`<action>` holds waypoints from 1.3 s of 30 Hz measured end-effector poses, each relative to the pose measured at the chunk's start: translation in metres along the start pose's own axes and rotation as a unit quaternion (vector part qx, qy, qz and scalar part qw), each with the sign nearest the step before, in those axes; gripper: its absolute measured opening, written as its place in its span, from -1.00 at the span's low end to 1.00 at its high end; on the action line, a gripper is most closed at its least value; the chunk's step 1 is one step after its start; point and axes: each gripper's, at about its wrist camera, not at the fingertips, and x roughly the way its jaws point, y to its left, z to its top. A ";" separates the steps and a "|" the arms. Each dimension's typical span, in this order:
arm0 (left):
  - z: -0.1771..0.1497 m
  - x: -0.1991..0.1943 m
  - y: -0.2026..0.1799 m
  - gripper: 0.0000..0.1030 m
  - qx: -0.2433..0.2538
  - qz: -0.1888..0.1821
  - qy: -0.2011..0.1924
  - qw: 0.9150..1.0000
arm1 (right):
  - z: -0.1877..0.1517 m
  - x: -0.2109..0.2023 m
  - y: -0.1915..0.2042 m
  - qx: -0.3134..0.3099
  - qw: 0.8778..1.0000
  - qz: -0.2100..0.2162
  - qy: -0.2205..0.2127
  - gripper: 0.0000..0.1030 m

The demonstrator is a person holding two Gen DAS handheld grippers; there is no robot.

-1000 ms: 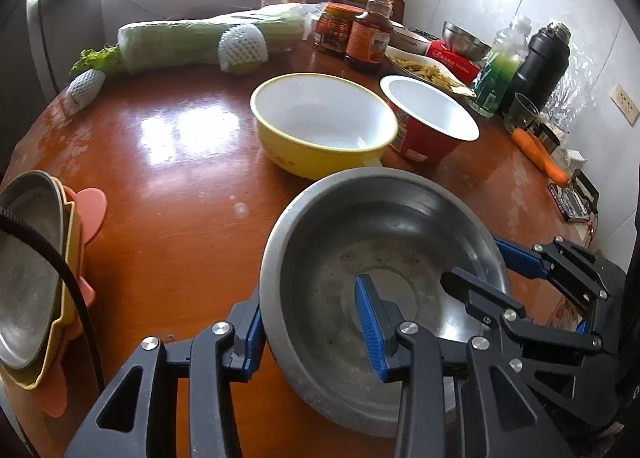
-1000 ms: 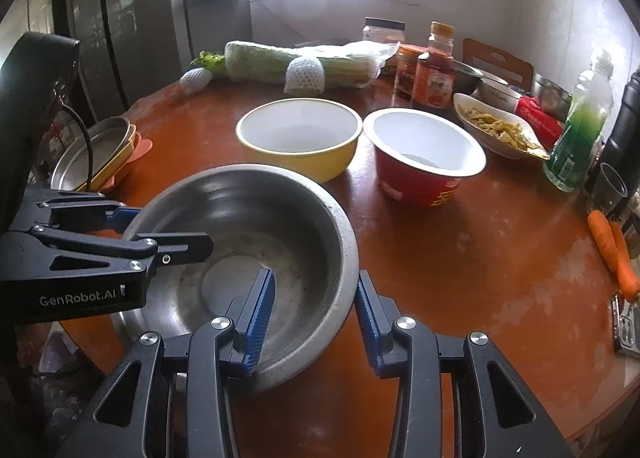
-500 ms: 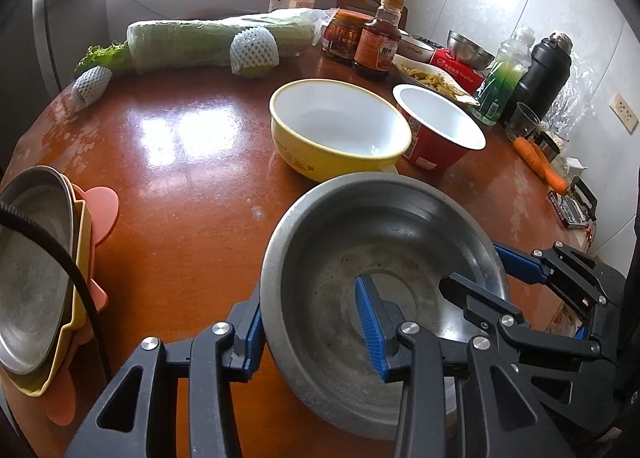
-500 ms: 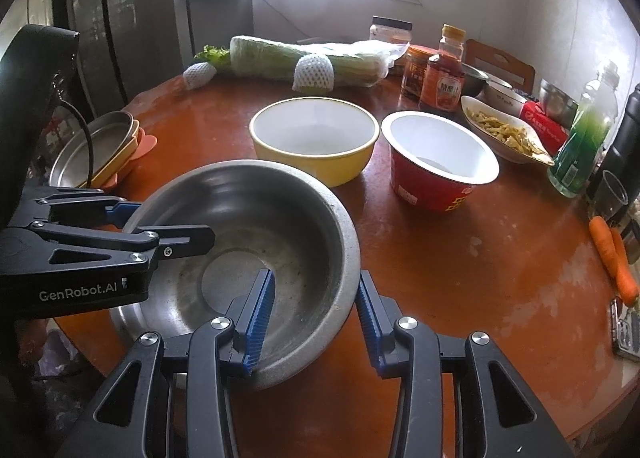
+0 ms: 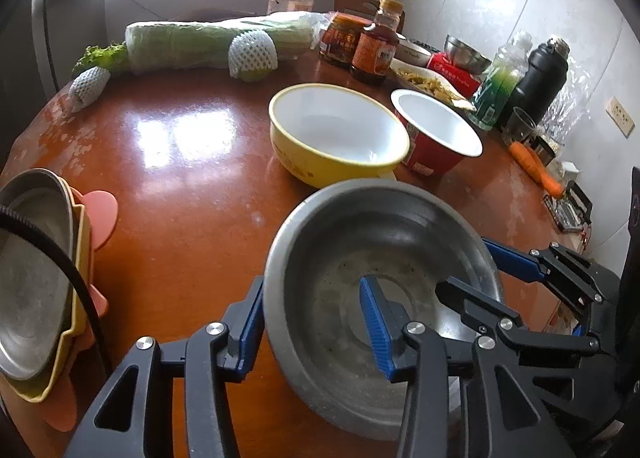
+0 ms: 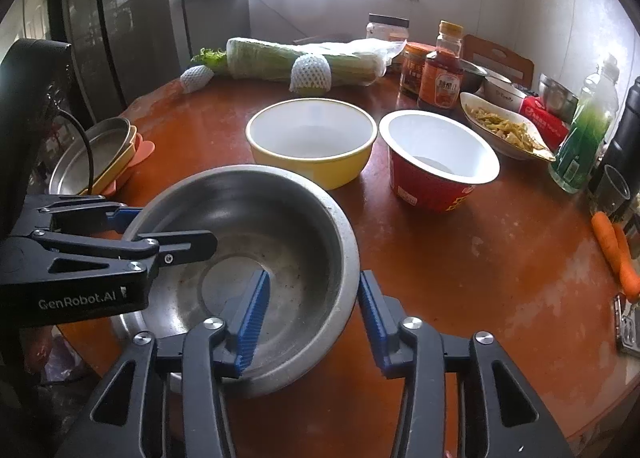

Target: Organize plates and bowls

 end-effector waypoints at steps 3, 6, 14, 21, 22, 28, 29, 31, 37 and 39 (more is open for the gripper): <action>0.003 -0.006 0.004 0.01 -0.004 0.001 -0.007 1.000 | 0.003 -0.003 -0.003 0.007 1.000 0.003 -0.003 0.01; 0.009 -0.012 0.009 0.01 -0.011 0.009 -0.015 1.000 | 0.007 -0.008 -0.005 0.013 1.000 0.007 -0.010 0.04; 0.024 -0.026 0.009 0.02 -0.009 0.019 -0.031 0.999 | 0.022 -0.017 -0.008 0.017 0.999 0.014 -0.024 0.05; 0.046 -0.029 0.006 0.05 -0.005 0.032 -0.039 0.999 | 0.039 -0.019 -0.010 0.017 0.999 0.016 -0.036 0.05; 0.049 -0.029 0.006 0.05 -0.005 0.033 -0.040 0.999 | 0.042 -0.018 -0.009 0.015 0.999 0.017 -0.037 0.05; 0.065 -0.024 0.007 0.05 -0.003 0.036 -0.038 0.999 | 0.054 -0.012 -0.011 0.016 0.999 0.023 -0.035 0.05; 0.069 -0.022 0.007 0.05 -0.003 0.036 -0.037 0.999 | 0.055 -0.011 -0.011 0.016 0.999 0.024 -0.034 0.05; 0.074 -0.020 0.008 0.05 -0.003 0.039 -0.037 0.999 | 0.059 -0.006 -0.012 0.017 0.999 0.024 -0.031 0.05; 0.089 -0.009 0.008 0.05 0.003 0.047 -0.031 0.998 | 0.070 0.008 -0.017 0.033 0.999 0.033 -0.020 0.05; 0.092 -0.003 0.008 0.05 0.004 0.050 -0.028 0.998 | 0.072 0.013 -0.019 0.040 0.998 0.048 -0.012 0.05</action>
